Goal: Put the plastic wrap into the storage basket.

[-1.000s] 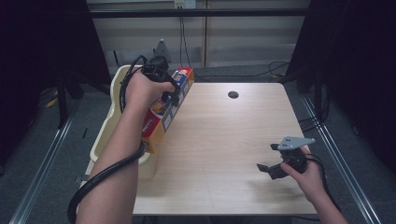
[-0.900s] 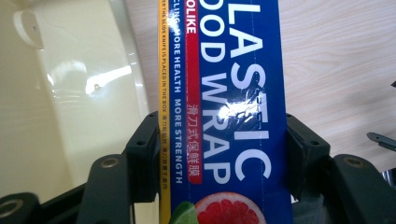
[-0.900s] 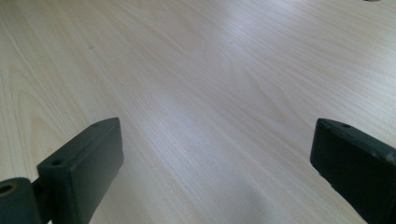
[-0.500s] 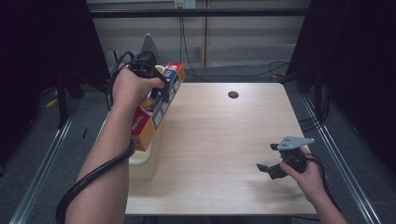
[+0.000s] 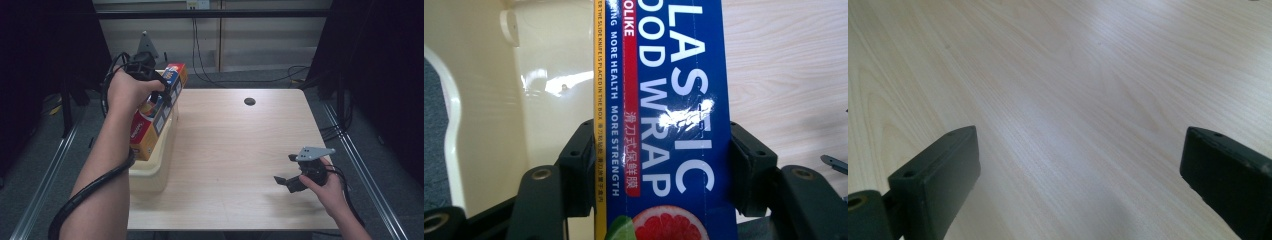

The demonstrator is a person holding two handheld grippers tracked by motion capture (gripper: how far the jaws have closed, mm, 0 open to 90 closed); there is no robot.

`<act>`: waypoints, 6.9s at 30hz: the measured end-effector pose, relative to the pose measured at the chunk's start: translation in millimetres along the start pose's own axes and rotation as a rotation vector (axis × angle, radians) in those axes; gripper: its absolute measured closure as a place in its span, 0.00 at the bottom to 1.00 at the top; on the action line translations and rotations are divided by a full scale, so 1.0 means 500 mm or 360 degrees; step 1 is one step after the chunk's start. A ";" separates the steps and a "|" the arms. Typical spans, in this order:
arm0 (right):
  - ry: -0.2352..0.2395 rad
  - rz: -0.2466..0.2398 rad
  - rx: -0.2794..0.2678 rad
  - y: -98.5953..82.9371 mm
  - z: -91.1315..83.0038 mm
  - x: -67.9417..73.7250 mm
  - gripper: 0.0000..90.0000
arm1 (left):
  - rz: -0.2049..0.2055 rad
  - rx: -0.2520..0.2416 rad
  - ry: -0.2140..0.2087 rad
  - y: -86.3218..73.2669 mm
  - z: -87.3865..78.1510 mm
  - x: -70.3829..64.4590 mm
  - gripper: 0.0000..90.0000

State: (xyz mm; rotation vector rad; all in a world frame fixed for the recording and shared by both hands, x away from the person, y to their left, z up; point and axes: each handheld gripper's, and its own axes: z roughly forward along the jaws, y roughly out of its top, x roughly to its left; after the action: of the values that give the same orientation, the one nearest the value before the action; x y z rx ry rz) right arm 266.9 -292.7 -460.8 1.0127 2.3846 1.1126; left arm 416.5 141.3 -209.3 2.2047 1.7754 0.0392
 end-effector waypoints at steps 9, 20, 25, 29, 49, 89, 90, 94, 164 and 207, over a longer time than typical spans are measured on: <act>-0.0001 -0.0007 0.0002 0.000 0.001 0.000 0.03 | -0.0037 -0.0012 0.0043 -0.008 -0.014 0.023 0.46; 0.0014 -0.0029 0.0015 0.004 0.007 0.001 0.03 | -0.0078 -0.0024 0.0064 -0.023 -0.023 0.042 0.45; 0.0021 -0.0054 0.0015 0.013 0.016 0.003 0.03 | -0.0097 -0.0030 0.0076 -0.032 -0.027 0.053 0.46; 0.0031 -0.0068 0.0017 0.019 0.022 0.005 0.03 | -0.0107 -0.0034 0.0080 -0.038 -0.025 0.061 0.45; 0.0044 -0.0075 0.0009 0.025 0.028 0.002 0.03 | -0.0163 -0.0033 0.0099 -0.062 -0.006 0.086 0.45; 0.0040 -0.0093 -0.0004 0.030 0.025 0.006 0.03 | -0.0187 0.0055 0.0079 -0.074 0.101 0.097 0.45; 0.0037 -0.0094 -0.0004 0.030 0.025 0.007 0.03 | -0.0183 0.0055 0.0088 -0.075 0.104 0.099 0.45; 0.0046 -0.0095 0.0001 0.030 0.026 0.008 0.03 | -0.0198 0.0068 0.0078 -0.079 0.114 0.101 0.45; 0.0029 -0.0095 -0.0001 0.025 0.019 0.009 0.03 | -0.0279 0.0140 0.0032 -0.083 0.202 0.112 0.42; 0.0031 -0.0100 -0.0015 0.028 0.014 0.013 0.03 | -0.0038 -0.0165 -0.0283 -0.037 0.192 -0.057 0.21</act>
State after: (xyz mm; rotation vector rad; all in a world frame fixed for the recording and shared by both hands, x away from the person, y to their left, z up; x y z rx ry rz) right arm 272.6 -278.1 -454.3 0.9212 2.4068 1.1153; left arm 412.6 96.2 -300.6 2.0463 1.6641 -0.0668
